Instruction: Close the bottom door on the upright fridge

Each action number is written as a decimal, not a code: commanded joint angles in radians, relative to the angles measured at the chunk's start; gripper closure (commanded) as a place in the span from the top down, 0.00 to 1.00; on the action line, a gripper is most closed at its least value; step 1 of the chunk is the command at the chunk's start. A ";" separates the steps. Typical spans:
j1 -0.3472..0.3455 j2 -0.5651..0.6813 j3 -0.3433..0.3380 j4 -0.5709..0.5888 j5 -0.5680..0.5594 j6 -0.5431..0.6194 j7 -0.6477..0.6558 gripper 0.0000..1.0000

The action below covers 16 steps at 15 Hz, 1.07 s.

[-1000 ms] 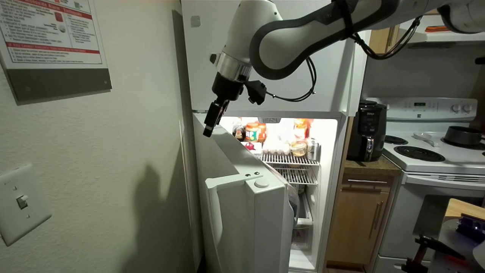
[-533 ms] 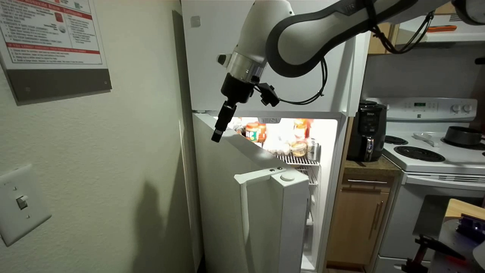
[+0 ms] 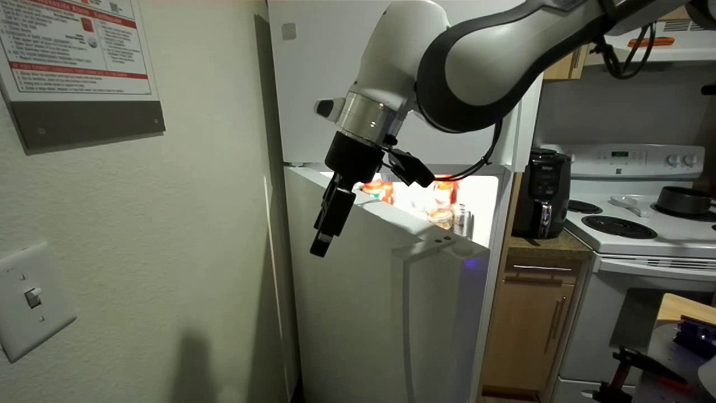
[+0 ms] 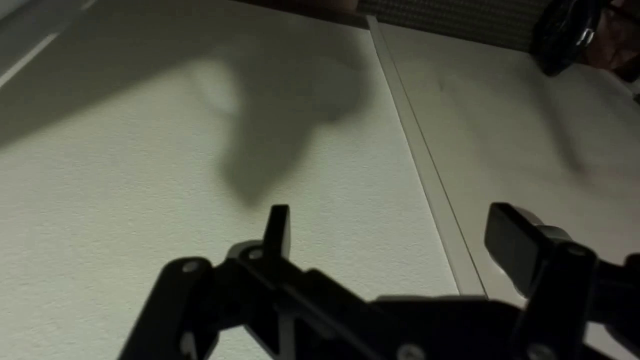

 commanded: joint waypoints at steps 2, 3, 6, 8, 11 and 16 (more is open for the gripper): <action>-0.014 -0.077 0.016 -0.100 0.028 0.007 -0.001 1.00; -0.011 -0.089 0.008 -0.117 0.021 0.005 0.022 1.00; -0.009 -0.128 -0.005 -0.175 0.014 0.020 0.059 1.00; -0.004 -0.149 -0.016 -0.207 0.001 0.031 0.085 1.00; -0.001 -0.174 -0.030 -0.247 -0.019 0.049 0.114 1.00; -0.002 -0.192 -0.057 -0.299 -0.049 0.115 0.196 1.00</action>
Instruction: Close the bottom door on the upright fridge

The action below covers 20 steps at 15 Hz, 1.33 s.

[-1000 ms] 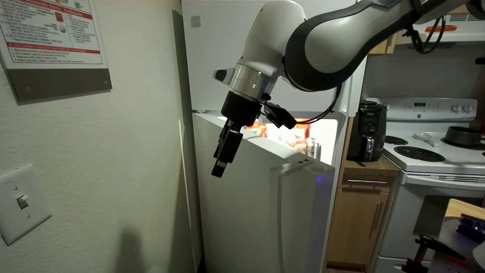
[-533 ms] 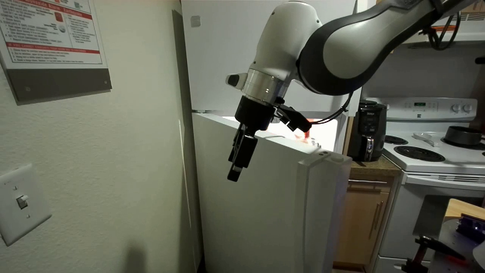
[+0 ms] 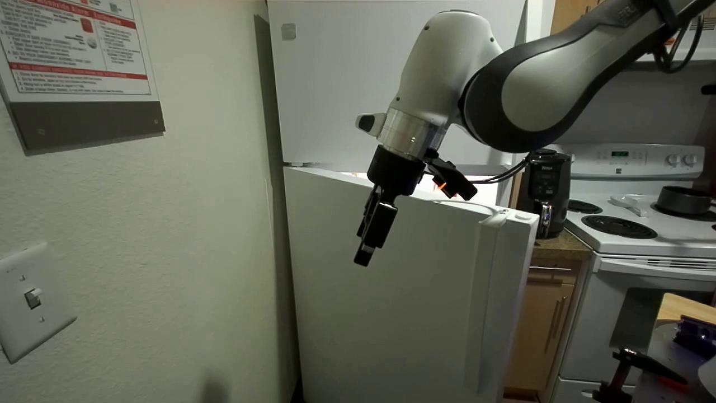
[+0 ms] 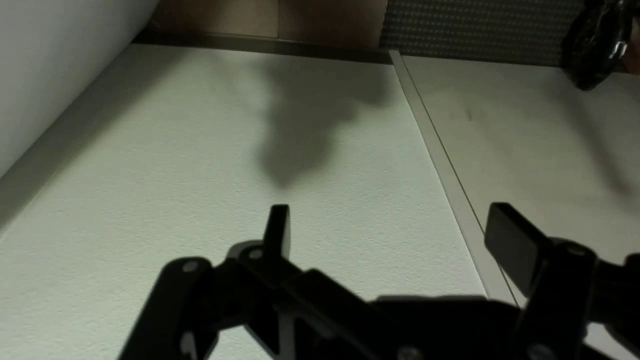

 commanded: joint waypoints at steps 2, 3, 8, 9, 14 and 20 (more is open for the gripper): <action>-0.005 -0.042 -0.036 -0.089 -0.043 0.101 0.125 1.00; -0.005 -0.042 -0.048 -0.100 -0.056 0.120 0.154 1.00; -0.008 -0.033 -0.106 -0.123 -0.140 0.167 0.271 1.00; -0.011 -0.030 -0.111 -0.124 -0.144 0.185 0.273 1.00; -0.014 -0.005 -0.106 -0.086 -0.118 0.139 0.241 1.00; -0.008 -0.003 -0.114 -0.091 -0.145 0.164 0.266 1.00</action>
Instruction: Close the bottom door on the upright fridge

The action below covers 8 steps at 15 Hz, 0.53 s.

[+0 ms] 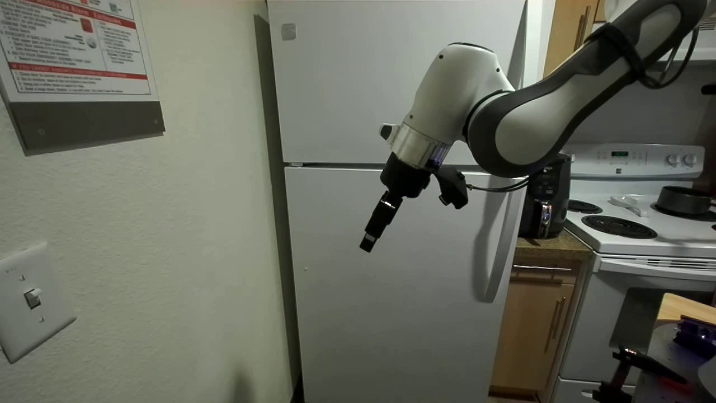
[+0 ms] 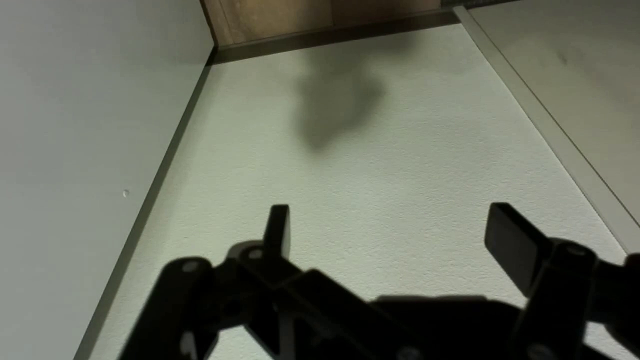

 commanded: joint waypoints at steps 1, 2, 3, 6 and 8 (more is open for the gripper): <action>-0.001 0.001 -0.014 -0.012 -0.059 0.060 0.059 1.00; 0.000 0.002 -0.024 -0.013 -0.074 0.069 0.084 1.00; 0.010 0.007 -0.045 -0.013 -0.097 0.088 0.112 1.00; 0.017 0.019 -0.100 -0.007 -0.189 0.121 0.214 1.00; 0.023 0.024 -0.143 -0.003 -0.257 0.132 0.291 1.00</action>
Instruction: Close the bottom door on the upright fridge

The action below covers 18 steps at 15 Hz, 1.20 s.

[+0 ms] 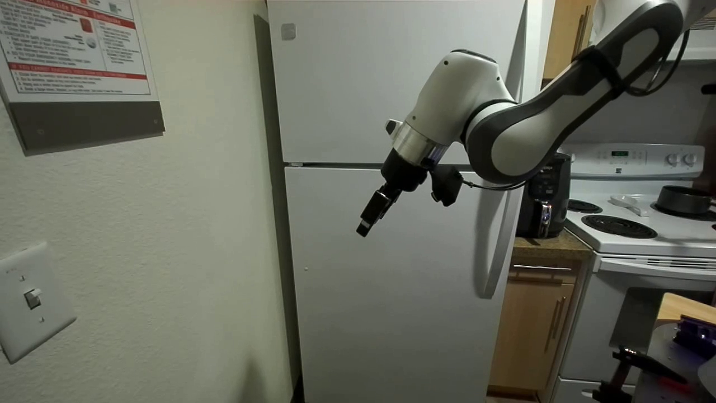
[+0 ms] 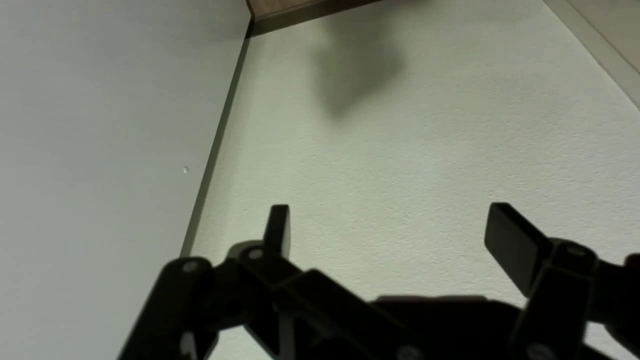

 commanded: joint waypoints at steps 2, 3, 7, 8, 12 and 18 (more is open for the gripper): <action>0.024 0.004 -0.106 -0.006 -0.171 0.047 0.197 1.00; 0.029 0.001 -0.133 -0.012 -0.219 0.057 0.247 1.00; 0.053 -0.031 -0.223 -0.053 -0.416 0.064 0.469 1.00; 0.065 -0.048 -0.249 -0.074 -0.490 0.068 0.539 1.00; 0.102 -0.150 -0.309 -0.205 -0.807 0.084 0.836 1.00; 0.106 -0.164 -0.283 -0.261 -0.813 0.062 0.859 1.00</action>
